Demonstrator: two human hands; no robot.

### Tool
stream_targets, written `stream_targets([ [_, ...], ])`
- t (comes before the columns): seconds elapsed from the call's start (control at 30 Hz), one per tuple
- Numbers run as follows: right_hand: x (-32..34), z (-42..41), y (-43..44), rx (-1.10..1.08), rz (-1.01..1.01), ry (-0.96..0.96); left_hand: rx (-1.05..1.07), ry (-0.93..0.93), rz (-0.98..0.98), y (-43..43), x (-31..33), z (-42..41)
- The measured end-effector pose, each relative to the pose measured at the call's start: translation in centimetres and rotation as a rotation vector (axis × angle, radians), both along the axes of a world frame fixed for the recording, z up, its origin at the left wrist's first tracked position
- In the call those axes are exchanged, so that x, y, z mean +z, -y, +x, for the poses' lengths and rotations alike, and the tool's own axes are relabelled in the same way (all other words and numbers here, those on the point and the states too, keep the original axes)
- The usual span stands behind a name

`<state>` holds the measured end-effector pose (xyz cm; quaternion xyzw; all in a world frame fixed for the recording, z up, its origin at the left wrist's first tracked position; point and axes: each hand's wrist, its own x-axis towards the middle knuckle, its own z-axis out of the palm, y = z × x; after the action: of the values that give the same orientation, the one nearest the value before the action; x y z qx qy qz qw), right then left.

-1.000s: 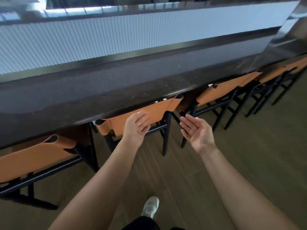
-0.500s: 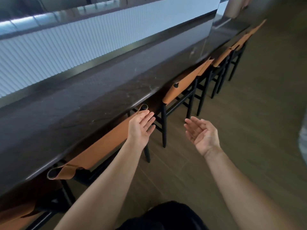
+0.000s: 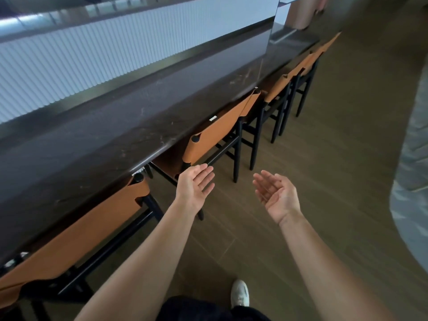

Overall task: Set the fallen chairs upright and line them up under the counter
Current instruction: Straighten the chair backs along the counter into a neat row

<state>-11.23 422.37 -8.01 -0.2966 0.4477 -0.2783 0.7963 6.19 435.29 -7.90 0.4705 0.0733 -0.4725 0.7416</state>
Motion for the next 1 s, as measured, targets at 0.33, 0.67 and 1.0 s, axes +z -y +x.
stream_targets([
  [0.33,0.9,0.4,12.4,0.101,-0.001,-0.058,0.116,-0.044,0.012,10.1,0.1,-0.5],
  [0.67,0.8,7.8,19.0,0.195,0.001,-0.073,0.248,-0.168,0.073,17.7,-2.3,5.2],
  [1.0,-0.3,16.6,25.2,0.322,0.054,-0.119,0.477,-0.36,0.132,23.0,-4.9,10.4],
])
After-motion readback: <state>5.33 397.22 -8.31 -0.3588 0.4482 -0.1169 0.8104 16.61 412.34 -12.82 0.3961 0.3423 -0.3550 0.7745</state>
